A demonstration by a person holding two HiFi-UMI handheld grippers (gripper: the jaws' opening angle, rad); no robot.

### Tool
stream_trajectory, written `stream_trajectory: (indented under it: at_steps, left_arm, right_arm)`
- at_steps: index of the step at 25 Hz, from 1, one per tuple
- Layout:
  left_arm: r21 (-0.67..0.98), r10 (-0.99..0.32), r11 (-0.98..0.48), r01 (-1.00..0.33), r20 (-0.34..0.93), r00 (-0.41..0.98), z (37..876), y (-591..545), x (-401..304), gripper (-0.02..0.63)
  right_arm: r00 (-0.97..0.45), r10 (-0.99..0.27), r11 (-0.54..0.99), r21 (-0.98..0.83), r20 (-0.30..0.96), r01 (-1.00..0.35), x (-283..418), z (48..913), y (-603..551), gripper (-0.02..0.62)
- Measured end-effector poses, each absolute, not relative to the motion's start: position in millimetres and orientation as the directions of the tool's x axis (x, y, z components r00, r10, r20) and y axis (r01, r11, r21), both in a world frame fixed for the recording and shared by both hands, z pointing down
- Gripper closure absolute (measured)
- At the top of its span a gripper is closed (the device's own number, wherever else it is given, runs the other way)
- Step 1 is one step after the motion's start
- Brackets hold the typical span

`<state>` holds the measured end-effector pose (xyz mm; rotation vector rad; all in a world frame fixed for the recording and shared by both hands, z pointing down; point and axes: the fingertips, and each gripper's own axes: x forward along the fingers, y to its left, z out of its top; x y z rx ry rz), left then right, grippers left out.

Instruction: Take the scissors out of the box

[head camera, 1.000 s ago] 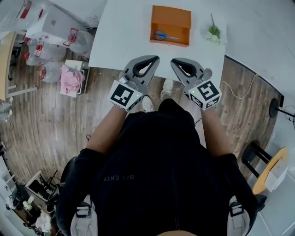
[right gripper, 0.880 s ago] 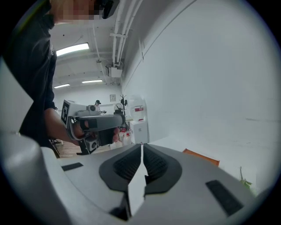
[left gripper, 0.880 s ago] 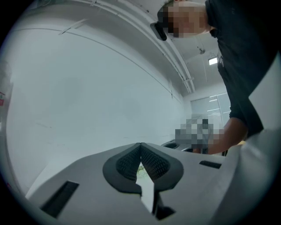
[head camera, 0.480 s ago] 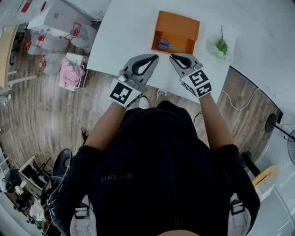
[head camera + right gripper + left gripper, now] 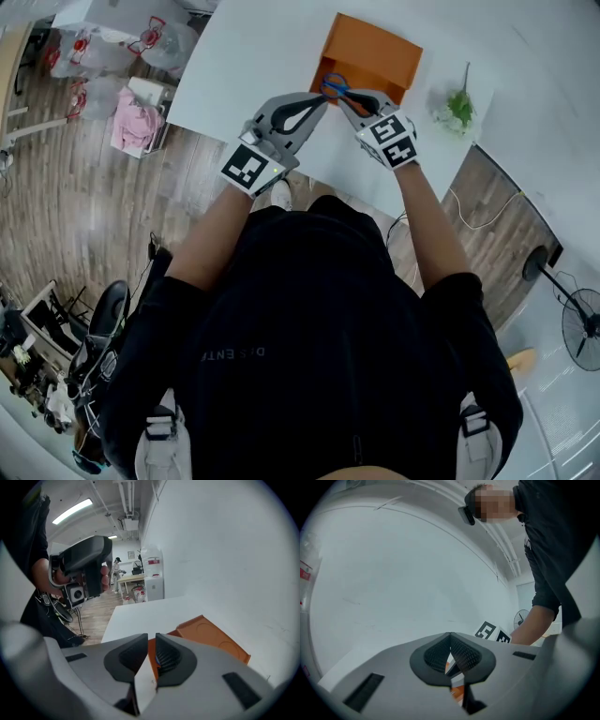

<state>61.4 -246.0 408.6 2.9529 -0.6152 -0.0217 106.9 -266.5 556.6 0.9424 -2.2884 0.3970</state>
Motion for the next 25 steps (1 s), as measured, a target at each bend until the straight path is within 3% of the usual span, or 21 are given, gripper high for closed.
stream_trajectory:
  at_steps: [15,25]
  left_arm:
    - [0.122,-0.486,-0.864,-0.489,0.058,0.872,448.0,-280.1,63.7,0.587]
    - [0.121,-0.519,-0.842,-0.525,0.080,0.851,461.5,-296.0,60.7,0.586]
  right_arm:
    - [-0.435,-0.296,0.816,-0.011,0.851,-0.578,108.1,654.7,-302.7,0.494]
    - [-0.360,-0.172,0.850,-0.047,0.917,-0.525,104.2,702.1,-310.9,0.472]
